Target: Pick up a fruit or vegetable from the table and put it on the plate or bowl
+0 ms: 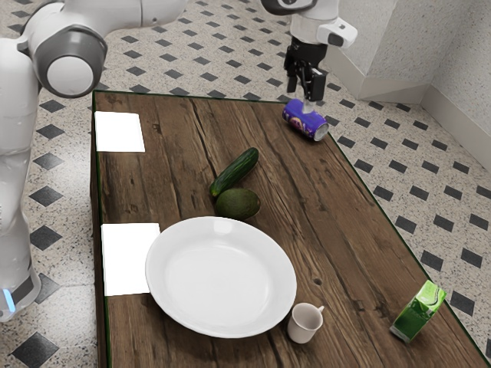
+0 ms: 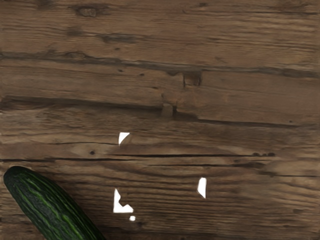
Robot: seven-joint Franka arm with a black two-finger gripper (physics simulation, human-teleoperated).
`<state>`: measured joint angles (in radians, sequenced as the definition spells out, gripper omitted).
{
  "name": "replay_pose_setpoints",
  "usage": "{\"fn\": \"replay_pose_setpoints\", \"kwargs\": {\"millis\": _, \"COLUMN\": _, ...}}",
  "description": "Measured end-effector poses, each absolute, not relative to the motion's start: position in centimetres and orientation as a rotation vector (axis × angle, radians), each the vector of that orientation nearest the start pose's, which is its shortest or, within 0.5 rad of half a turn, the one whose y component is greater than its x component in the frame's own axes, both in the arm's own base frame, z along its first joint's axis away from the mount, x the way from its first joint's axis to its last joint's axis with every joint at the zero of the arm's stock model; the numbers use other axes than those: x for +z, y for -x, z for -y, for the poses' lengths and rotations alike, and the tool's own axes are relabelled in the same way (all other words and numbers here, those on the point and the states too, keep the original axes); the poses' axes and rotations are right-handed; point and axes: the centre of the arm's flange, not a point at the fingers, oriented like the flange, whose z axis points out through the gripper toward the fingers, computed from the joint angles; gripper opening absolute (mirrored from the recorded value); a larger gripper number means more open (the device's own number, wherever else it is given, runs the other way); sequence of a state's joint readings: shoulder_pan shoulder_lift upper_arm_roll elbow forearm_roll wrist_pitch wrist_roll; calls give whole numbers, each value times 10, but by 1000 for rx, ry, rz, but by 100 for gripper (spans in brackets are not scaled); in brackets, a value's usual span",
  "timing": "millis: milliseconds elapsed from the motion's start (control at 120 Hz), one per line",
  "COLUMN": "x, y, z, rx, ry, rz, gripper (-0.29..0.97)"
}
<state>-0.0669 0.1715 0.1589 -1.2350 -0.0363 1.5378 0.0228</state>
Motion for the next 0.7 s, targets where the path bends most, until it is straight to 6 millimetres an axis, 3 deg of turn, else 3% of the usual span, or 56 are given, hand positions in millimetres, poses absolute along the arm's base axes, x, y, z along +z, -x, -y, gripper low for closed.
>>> {"fn": "replay_pose_setpoints", "kwargs": {"millis": 342, "x": 684, "y": -594, "z": -41, "rx": -186, "ry": 3136, "rz": 142, "gripper": 68}}
{"fn": "replay_pose_setpoints", "kwargs": {"millis": 400, "x": 664, "y": -592, "z": -64, "rx": -99, "ry": 3128, "rz": 266, "gripper": 68}}
{"fn": "replay_pose_setpoints", "kwargs": {"millis": 450, "x": 629, "y": -585, "z": -97, "rx": 3, "ry": 3120, "rz": 404, "gripper": 68}}
{"fn": "replay_pose_setpoints", "kwargs": {"millis": 575, "x": 554, "y": -545, "z": -169, "rx": 166, "ry": 3118, "rz": 735, "gripper": 68}}
{"fn": "replay_pose_setpoints", "kwargs": {"millis": 633, "x": 541, "y": -536, "z": -187, "rx": 174, "ry": 3106, "rz": 854, "gripper": 68}}
{"fn": "replay_pose_setpoints", "kwargs": {"millis": 700, "x": 537, "y": -535, "z": -193, "rx": 164, "ry": 3091, "rz": 939, "gripper": 68}}
